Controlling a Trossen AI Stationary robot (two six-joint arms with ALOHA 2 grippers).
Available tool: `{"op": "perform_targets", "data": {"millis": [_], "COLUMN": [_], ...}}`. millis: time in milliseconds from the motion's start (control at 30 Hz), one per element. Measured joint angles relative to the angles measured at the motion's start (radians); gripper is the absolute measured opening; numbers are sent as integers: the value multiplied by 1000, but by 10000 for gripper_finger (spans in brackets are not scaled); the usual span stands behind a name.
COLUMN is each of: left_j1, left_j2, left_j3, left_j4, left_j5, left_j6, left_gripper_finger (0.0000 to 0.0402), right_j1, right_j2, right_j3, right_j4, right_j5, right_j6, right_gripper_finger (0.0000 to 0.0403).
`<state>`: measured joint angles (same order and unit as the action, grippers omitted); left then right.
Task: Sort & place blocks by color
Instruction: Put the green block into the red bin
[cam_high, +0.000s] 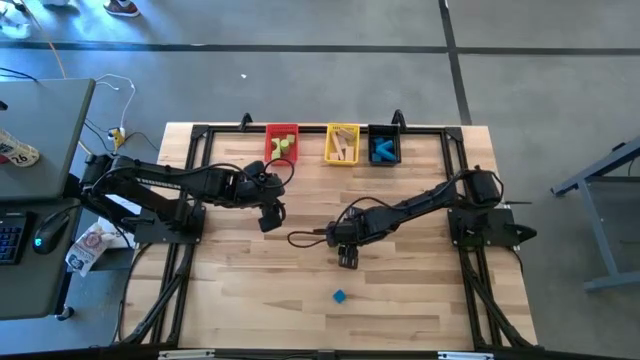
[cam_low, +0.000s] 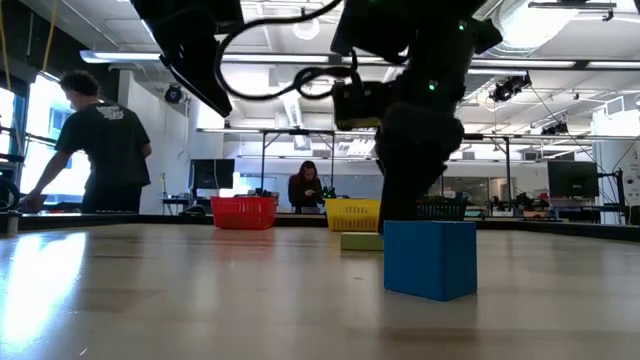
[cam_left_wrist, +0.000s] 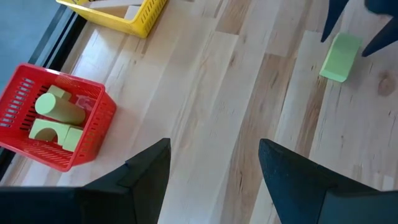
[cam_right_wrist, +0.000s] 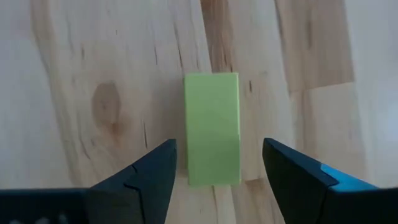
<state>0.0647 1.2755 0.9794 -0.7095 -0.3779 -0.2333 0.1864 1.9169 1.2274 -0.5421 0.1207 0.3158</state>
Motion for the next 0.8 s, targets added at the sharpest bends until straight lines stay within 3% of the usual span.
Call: {"op": "perform_targets", "data": {"millis": [233,533,800], "left_j1": [0,0,0], "left_j2": [0,0,0], "left_j3": [0,0,0], "left_j4": [0,4,6], "left_j5": [0,0,0], "left_j6": [0,-3,-2], "left_gripper_finger": [229,230,230], "right_j1": [0,0,1], "right_j2": [33,34,34], "right_j3": [0,1,3], "right_j4": [0,2,8], "right_j5": [-19,-16,-20], "right_j6": [27,88,103], "right_gripper_finger": [218,113,99]}}
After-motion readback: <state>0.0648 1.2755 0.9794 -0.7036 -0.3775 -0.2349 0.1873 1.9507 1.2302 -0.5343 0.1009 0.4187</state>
